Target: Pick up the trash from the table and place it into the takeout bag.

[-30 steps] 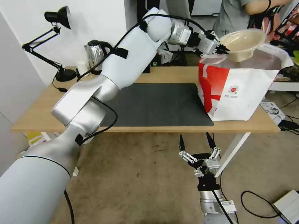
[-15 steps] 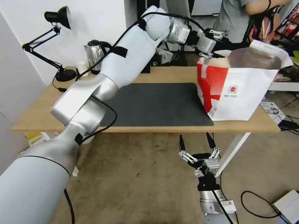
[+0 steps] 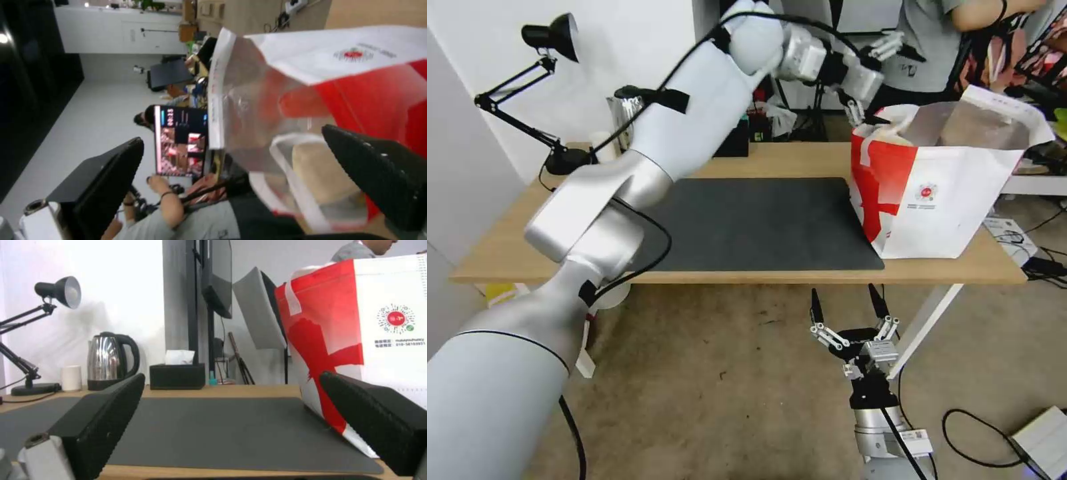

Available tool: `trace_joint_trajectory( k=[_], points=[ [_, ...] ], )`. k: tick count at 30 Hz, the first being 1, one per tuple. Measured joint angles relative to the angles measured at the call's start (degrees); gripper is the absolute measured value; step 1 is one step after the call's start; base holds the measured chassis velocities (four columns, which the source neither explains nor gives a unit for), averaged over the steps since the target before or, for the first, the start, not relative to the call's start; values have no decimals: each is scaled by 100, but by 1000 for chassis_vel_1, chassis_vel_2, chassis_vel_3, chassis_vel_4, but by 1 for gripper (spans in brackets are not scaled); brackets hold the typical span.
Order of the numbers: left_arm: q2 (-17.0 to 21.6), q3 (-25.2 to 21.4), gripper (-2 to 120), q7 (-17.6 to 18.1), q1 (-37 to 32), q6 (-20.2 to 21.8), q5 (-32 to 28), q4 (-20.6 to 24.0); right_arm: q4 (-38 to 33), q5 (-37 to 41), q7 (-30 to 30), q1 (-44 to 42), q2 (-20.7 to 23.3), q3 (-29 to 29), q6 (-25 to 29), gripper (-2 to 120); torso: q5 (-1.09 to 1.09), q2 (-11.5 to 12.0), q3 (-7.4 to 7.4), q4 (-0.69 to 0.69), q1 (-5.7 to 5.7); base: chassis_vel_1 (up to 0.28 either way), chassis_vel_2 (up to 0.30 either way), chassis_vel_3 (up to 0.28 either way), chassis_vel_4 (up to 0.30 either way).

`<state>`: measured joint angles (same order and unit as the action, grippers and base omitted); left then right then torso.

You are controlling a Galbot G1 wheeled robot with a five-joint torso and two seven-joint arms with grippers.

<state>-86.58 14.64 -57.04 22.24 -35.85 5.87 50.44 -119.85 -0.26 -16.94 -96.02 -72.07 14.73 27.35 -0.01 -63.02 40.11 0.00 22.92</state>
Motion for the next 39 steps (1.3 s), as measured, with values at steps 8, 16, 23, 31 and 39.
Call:
trace_joint_trajectory(
  k=[8, 16, 23, 31, 39],
  points=[
    [714, -193, 100, 9, 210, 155, -604, 232, 0, 0, 0, 0, 0, 0, 0, 100, 0, 0, 0, 0, 0, 0, 0, 0, 0],
    [1870, -161, 100, 498, 123, 705, -1858, 876, 0, 0, 0, 0, 0, 0, 0, 100, 0, -1, -1, -1, 0, 0, 0, 0, 0],
    [3528, -433, 100, 1318, -624, 1335, -3068, 2174, 0, 0, 0, 1, 1, 0, 0, 100, -4, -1, -1, 2, 0, 0, 0, 0, 0],
    [5246, -2216, 100, 2675, -2854, 1969, -4147, 4187, 0, 0, 0, 0, 1, 0, -1, 100, -3, -2, -1, 0, -1, 0, 0, 0, 0],
    [5467, -4548, 100, 3095, -5510, 1976, -4529, 5157, 0, 1, 0, 0, 0, -1, 0, 100, 0, -2, -2, -4, -3, 0, 0, 0, 0]
  ],
)
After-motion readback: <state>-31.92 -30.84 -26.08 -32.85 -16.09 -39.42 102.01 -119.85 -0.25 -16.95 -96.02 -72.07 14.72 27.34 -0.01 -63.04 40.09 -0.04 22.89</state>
